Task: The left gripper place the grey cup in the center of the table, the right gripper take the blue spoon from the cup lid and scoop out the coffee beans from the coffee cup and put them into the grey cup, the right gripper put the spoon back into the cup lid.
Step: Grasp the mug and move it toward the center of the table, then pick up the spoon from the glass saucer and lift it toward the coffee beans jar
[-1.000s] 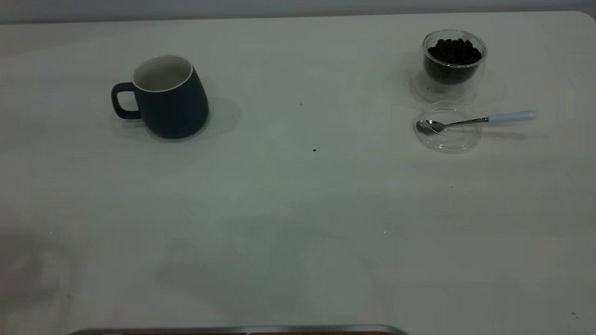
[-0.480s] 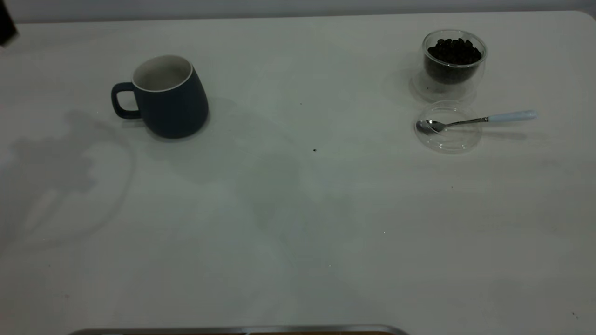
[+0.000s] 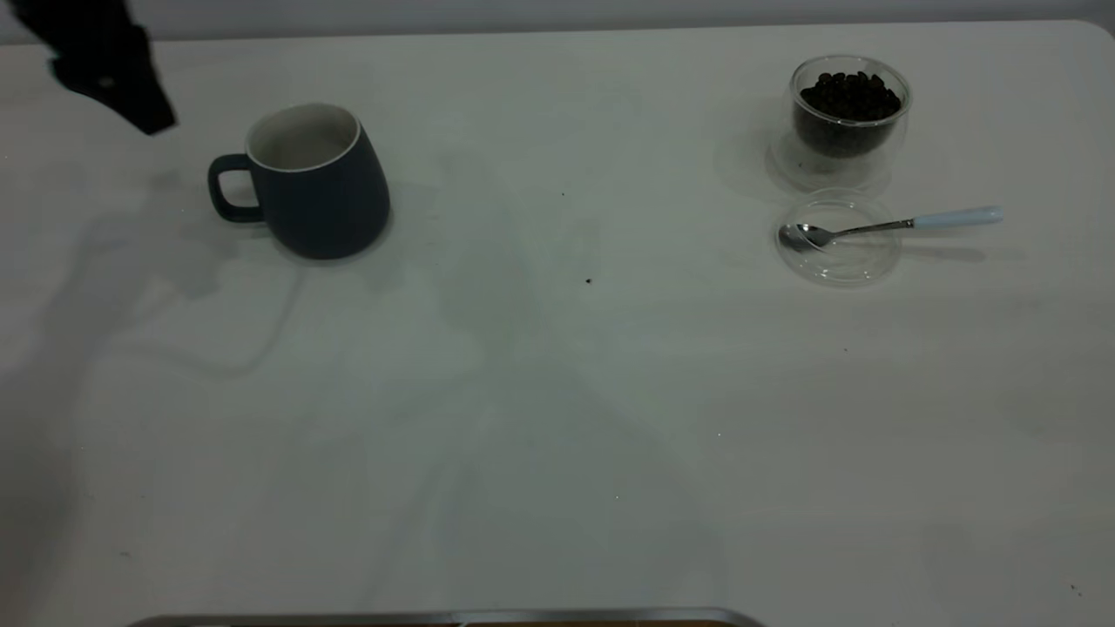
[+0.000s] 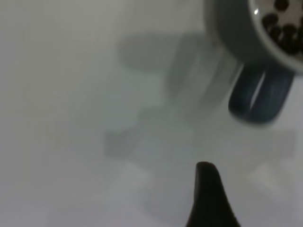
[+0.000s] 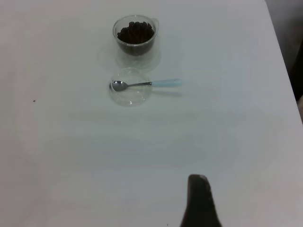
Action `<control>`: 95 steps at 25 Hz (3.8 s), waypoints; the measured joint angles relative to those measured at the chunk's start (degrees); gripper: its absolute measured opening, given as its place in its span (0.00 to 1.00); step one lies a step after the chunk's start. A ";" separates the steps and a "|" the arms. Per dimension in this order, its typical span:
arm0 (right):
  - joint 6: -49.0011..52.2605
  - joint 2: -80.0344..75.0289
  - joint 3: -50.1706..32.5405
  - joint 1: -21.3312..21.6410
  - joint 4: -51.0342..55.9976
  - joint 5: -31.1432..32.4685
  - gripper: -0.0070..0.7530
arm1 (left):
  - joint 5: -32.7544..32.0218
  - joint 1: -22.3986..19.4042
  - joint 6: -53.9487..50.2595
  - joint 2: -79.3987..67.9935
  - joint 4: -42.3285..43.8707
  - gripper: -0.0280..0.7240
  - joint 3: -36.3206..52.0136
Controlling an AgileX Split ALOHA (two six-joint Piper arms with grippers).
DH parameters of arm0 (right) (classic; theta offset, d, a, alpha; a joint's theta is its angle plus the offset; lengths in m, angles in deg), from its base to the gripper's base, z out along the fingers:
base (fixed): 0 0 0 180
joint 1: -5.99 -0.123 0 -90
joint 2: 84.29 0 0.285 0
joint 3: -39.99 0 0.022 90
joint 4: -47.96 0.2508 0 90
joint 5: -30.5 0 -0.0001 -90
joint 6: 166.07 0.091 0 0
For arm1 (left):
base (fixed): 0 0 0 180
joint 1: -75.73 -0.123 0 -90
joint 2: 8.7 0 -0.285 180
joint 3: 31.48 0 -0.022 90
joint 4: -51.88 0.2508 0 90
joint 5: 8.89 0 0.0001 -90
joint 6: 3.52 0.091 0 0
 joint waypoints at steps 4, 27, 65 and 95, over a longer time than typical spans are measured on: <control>0.00 0.00 0.00 0.00 0.00 0.00 0.78 | -4.36 1.48 5.73 -3.96 0.00 0.78 -4.76; 0.00 0.00 0.00 0.00 0.00 0.00 0.78 | -0.89 6.98 30.36 -11.25 -5.14 0.78 -6.46; 0.01 0.00 0.00 0.00 0.10 0.00 0.78 | -2.26 19.53 7.09 -4.65 2.40 0.78 -6.46; -0.06 0.00 0.00 0.00 0.10 0.00 0.77 | -29.66 19.53 -57.48 59.01 13.96 0.78 8.92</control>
